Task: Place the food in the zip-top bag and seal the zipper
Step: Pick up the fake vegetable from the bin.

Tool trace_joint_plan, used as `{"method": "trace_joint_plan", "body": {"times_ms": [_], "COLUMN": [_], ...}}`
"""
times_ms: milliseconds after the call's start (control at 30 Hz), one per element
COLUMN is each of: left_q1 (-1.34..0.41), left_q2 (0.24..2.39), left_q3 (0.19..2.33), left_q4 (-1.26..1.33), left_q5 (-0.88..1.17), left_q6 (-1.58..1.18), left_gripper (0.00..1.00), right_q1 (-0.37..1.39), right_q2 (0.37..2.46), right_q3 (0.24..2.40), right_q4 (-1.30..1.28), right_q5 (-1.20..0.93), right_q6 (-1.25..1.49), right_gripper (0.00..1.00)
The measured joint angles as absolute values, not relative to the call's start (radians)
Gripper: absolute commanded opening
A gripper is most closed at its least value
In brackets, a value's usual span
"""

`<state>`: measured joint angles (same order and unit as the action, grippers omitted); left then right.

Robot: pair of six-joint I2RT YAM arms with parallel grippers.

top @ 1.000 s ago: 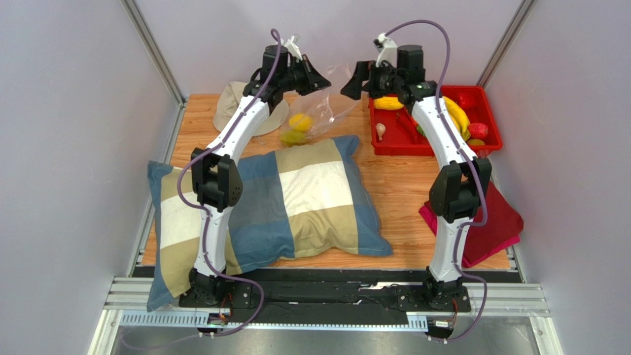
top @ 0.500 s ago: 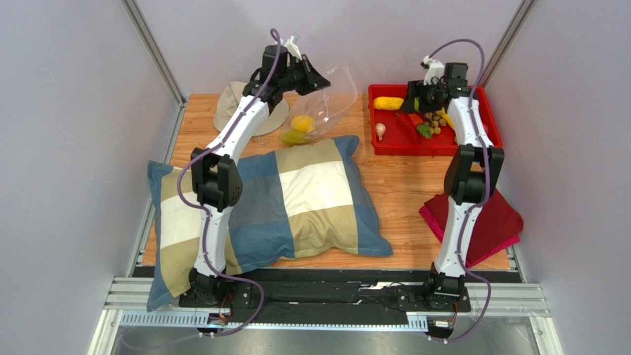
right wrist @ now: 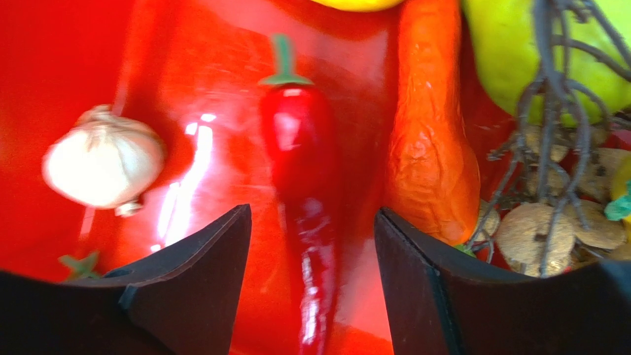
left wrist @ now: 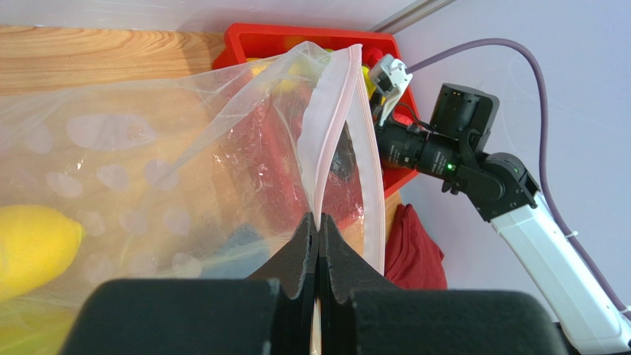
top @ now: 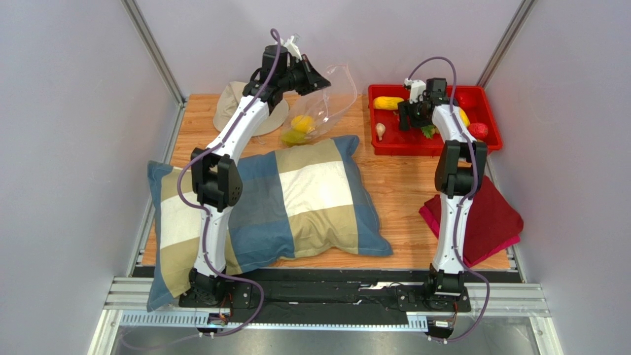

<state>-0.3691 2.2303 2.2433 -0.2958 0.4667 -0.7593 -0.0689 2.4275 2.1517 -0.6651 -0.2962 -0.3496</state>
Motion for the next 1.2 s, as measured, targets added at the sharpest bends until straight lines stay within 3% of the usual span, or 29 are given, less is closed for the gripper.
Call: {"method": "trace_joint_plan", "body": {"times_ms": [133, 300, 333, 367, 467, 833, 1200], "left_q1": [-0.369, -0.369, -0.369, -0.369, -0.369, -0.369, -0.37], "left_q2": [2.231, 2.231, 2.231, 2.231, 2.232, 2.232, 2.232], "left_q3": [2.243, 2.243, 2.243, 2.243, 2.243, 2.243, 2.243], "left_q4": [-0.296, -0.296, -0.296, -0.296, -0.296, -0.296, -0.296], "left_q5": [0.467, 0.467, 0.467, 0.466, 0.466, 0.469, 0.47], "left_q6": [-0.759, -0.759, -0.759, -0.757, -0.757, -0.756, -0.757], "left_gripper": [0.0, 0.0, 0.0, 0.0, 0.0, 0.0, 0.0], "right_q1": [-0.067, -0.062, -0.061, -0.06, -0.056, -0.053, 0.001], "right_q2": [2.446, 2.471, 2.472, 2.473, 2.473, 2.324, 2.0], "right_q3": [2.154, 2.163, 2.163, 2.163, 2.165, 2.156, 2.107], "right_q4": [-0.655, -0.654, -0.655, -0.655, -0.657, -0.634, -0.21], "right_q5": [-0.25, -0.232, -0.233, -0.234, -0.238, -0.314, -0.39], "right_q6": [-0.358, -0.368, -0.373, -0.379, -0.397, -0.228, 0.264], "right_gripper": [0.59, 0.4, 0.35, 0.22, 0.0, 0.0, 0.0]}}
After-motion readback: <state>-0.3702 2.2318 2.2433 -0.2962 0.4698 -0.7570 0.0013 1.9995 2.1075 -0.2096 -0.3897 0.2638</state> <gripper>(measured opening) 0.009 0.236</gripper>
